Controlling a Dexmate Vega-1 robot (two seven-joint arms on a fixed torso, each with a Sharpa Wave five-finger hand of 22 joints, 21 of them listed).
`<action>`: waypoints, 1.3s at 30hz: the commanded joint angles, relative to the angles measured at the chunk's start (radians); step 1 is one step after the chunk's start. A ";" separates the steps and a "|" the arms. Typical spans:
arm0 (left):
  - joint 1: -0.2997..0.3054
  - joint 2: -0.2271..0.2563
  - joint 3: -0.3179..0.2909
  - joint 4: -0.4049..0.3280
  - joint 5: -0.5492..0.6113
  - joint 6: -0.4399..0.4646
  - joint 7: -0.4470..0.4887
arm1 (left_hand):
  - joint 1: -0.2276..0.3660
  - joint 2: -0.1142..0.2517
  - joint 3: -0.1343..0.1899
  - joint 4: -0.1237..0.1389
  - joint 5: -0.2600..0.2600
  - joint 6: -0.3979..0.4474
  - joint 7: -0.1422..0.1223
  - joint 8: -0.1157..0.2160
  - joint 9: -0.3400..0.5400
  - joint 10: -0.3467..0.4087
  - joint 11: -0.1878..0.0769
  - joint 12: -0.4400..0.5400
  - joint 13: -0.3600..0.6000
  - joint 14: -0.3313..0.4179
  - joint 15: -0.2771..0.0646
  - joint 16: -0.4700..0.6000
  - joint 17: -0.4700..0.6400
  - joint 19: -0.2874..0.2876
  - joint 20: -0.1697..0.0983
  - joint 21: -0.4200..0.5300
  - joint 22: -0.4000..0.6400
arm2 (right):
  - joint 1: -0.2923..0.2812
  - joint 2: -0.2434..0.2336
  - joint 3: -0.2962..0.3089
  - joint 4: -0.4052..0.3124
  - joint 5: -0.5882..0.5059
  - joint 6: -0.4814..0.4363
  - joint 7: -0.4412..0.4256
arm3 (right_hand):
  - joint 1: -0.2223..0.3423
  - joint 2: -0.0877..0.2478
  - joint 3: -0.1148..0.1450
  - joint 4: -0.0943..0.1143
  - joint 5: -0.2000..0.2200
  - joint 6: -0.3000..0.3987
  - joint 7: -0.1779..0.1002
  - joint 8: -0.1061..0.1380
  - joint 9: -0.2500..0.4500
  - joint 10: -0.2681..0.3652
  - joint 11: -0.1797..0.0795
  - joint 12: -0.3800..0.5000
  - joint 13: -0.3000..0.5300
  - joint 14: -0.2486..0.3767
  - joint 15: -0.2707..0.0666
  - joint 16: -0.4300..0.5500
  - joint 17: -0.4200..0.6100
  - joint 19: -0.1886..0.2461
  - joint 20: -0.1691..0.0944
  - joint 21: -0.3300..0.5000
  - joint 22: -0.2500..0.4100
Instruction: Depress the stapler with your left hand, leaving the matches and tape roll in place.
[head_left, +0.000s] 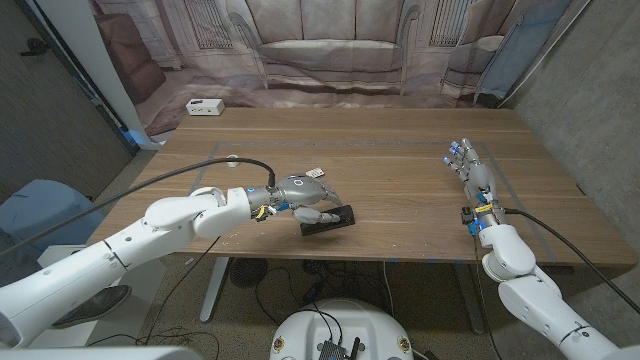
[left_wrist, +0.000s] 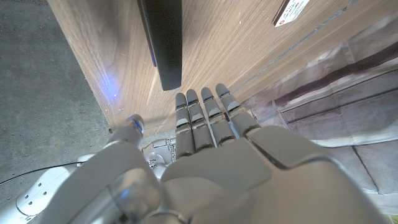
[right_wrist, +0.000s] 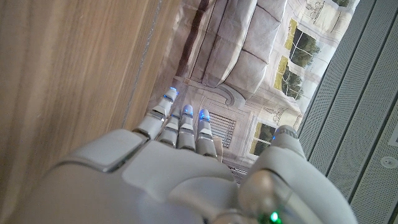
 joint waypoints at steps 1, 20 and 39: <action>0.050 0.014 -0.040 -0.012 -0.003 0.008 0.095 | 0.012 -0.003 0.011 -0.002 -0.004 -0.003 -0.004 0.002 0.001 0.002 -0.001 -0.002 0.003 -0.003 0.001 0.000 -0.001 0.000 0.000 0.000 0.002 | 0.013 0.003 -0.002 0.015 -0.001 0.021 0.018 | 0.001 0.008 0.002 -0.003 0.004 0.009 0.000 0.001 0.003 0.004 -0.002 0.000 0.005 0.007 -0.004 0.004 0.004 0.012 -0.002 0.000 0.004; 0.088 0.002 -0.080 0.027 -0.017 -0.039 0.277 | 0.014 -0.010 0.025 -0.015 -0.007 -0.043 -0.017 -0.007 0.001 -0.035 -0.001 -0.012 0.003 -0.036 0.004 -0.007 0.000 -0.018 0.009 -0.006 0.002 | 0.011 0.007 0.000 0.016 0.002 0.027 0.018 | 0.002 0.008 0.001 -0.004 0.004 0.009 -0.001 0.000 0.003 0.005 -0.001 -0.001 0.005 0.008 -0.005 0.003 0.003 0.014 -0.002 0.000 0.004; 0.083 -0.020 -0.100 0.031 -0.108 -0.022 0.244 | 0.015 -0.011 0.039 -0.025 -0.008 -0.049 -0.009 -0.003 0.002 -0.038 0.005 -0.009 0.004 -0.034 0.008 -0.002 0.000 -0.010 -0.001 -0.001 0.002 | 0.031 0.003 -0.001 0.029 0.011 0.014 0.026 | 0.001 0.007 0.000 -0.005 0.004 0.009 -0.001 -0.001 0.003 0.005 -0.001 -0.001 0.005 0.010 -0.006 0.003 0.003 0.016 -0.004 0.000 0.004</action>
